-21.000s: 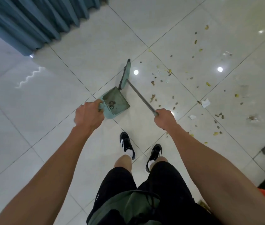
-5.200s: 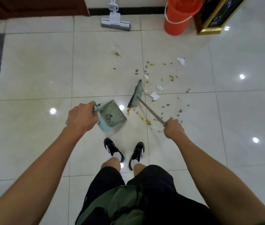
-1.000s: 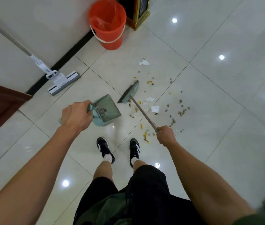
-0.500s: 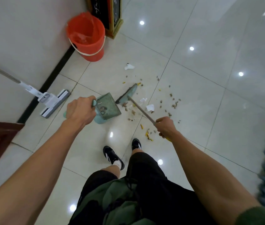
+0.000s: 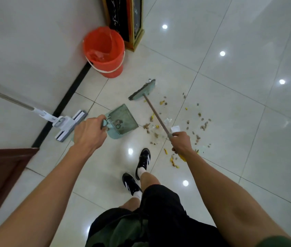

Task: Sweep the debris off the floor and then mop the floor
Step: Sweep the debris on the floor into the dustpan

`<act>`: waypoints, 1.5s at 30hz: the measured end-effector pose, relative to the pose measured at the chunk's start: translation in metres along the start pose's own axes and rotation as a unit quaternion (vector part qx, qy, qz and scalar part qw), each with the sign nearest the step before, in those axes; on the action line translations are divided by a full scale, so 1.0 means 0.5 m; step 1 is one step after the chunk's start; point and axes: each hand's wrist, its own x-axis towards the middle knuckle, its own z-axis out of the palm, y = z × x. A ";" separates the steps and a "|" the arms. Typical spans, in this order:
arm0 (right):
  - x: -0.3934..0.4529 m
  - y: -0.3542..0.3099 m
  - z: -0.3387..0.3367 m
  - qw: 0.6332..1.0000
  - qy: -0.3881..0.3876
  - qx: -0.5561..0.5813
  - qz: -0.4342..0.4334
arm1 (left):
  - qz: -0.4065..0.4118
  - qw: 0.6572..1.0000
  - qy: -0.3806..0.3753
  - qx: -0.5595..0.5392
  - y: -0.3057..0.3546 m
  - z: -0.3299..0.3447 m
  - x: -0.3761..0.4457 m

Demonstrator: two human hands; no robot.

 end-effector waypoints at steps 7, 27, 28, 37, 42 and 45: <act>0.162 -0.174 0.001 0.999 -0.033 0.011 -0.012 | -0.013 0.999 -0.011 0.034 0.033 -0.014 0.151; 0.130 -0.086 0.032 0.992 -0.071 -0.090 0.055 | 0.044 0.996 -0.068 0.029 0.064 0.044 0.206; 0.110 -0.070 0.035 0.992 -0.064 -0.085 0.061 | 0.050 0.996 -0.074 0.023 0.058 0.049 0.200; -0.060 0.069 0.083 0.990 -0.007 -0.082 0.118 | 0.047 0.989 -0.141 0.015 -0.017 0.087 0.115; -0.128 0.119 0.106 0.984 0.031 -0.117 0.134 | 0.036 0.990 -0.133 -0.035 -0.054 0.102 0.092; -0.159 0.125 0.115 0.986 0.053 -0.104 0.117 | 0.053 0.990 -0.127 -0.035 -0.087 0.095 0.081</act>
